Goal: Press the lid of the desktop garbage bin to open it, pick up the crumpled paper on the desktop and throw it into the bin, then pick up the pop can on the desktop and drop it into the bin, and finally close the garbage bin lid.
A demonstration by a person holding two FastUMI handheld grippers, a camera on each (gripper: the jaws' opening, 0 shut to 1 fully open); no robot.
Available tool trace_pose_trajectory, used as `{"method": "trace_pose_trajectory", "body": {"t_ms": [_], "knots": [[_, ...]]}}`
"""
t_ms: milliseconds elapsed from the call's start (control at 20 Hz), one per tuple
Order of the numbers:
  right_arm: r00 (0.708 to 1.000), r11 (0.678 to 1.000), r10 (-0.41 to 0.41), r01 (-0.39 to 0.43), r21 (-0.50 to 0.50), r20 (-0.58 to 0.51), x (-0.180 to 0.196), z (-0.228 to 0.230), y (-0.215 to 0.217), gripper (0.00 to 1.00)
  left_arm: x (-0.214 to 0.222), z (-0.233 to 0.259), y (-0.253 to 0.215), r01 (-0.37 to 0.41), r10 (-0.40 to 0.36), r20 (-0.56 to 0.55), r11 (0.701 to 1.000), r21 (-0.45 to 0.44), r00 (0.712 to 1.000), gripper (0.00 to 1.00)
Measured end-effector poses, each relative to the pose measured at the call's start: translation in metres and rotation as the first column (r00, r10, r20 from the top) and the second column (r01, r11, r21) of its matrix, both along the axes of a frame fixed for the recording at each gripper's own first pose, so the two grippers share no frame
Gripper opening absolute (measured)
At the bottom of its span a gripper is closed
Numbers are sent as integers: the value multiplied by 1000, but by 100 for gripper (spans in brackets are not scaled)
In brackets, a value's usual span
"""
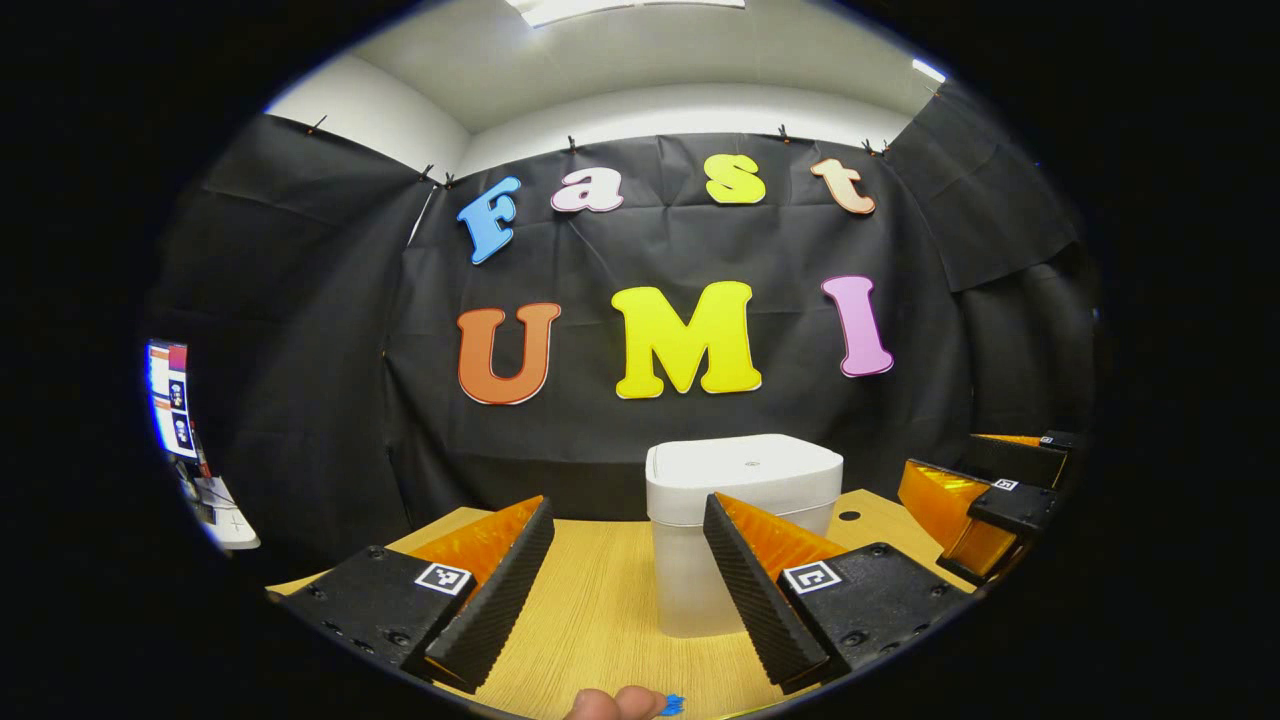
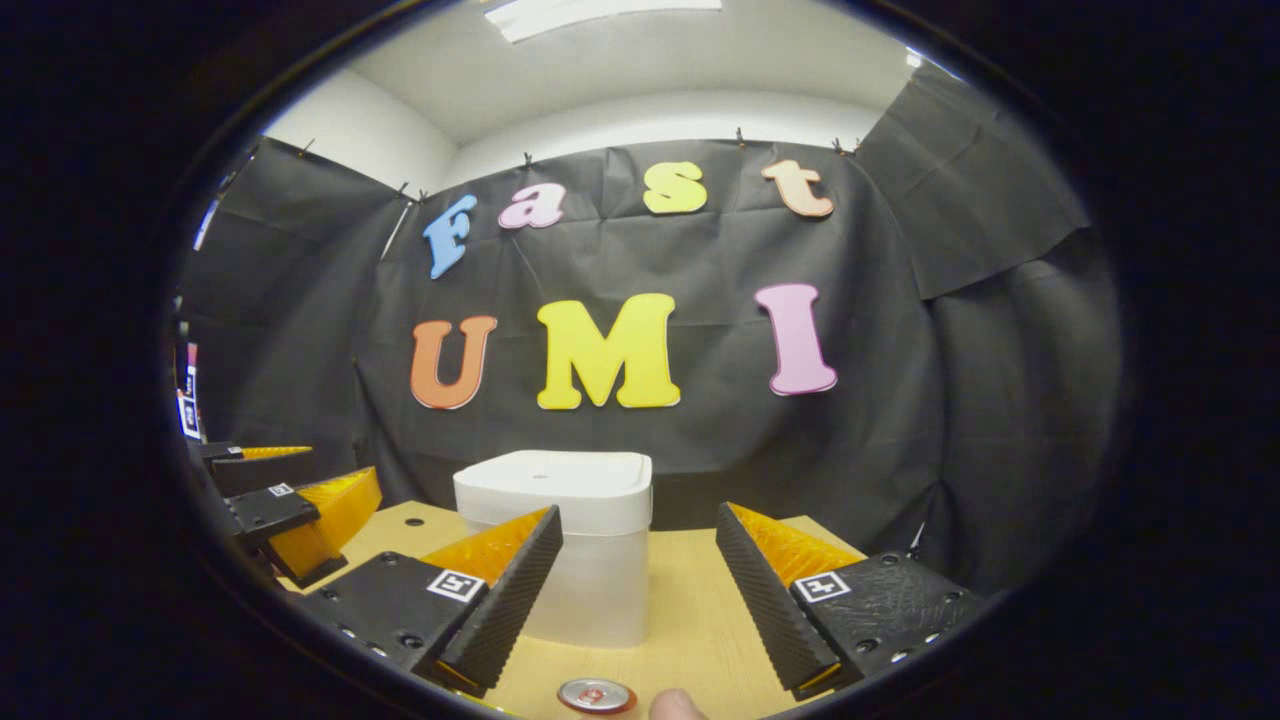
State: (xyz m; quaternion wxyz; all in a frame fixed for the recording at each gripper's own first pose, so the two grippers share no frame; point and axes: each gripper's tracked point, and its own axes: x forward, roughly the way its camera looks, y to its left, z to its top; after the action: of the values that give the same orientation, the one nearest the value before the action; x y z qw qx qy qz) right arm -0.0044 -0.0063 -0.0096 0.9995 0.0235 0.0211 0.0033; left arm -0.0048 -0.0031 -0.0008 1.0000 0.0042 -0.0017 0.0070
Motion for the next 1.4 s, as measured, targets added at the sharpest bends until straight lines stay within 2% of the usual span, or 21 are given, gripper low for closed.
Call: {"method": "trace_pose_trajectory", "body": {"t_ms": [300,500,700,900,1200,1300,1350,1400], "knots": [[1000,1000,22,-22,-11,-7,1,1,6,96,-3,3,0,4,-4,10,1000,10,1000,97],[996,997,73,-73,8,-43,10,-3,10,96,-5,-3,6,0,0,-7,1000,0,1000,97],[998,999,49,-49,-14,-31,26,12,3,95,-8,-7,18,-20,20,-12,1000,-8,1000,97],[995,993,98,-97,-65,14,56,43,19,94,-10,-9,26,-31,30,-19,1000,-2,999,97],[975,978,194,-200,-56,-105,108,29,56,94,-18,-11,41,-54,55,-13,998,11,998,97],[969,973,222,-228,-41,-110,118,27,66,94,-19,-12,47,-63,63,-10,998,17,998,98],[968,972,225,-231,-39,-115,122,27,67,84,-20,-14,55,-76,77,-13,997,18,997,98],[963,969,240,-246,-38,-124,124,23,74,82,-20,-17,60,-83,83,-17,997,12,996,97]]}}
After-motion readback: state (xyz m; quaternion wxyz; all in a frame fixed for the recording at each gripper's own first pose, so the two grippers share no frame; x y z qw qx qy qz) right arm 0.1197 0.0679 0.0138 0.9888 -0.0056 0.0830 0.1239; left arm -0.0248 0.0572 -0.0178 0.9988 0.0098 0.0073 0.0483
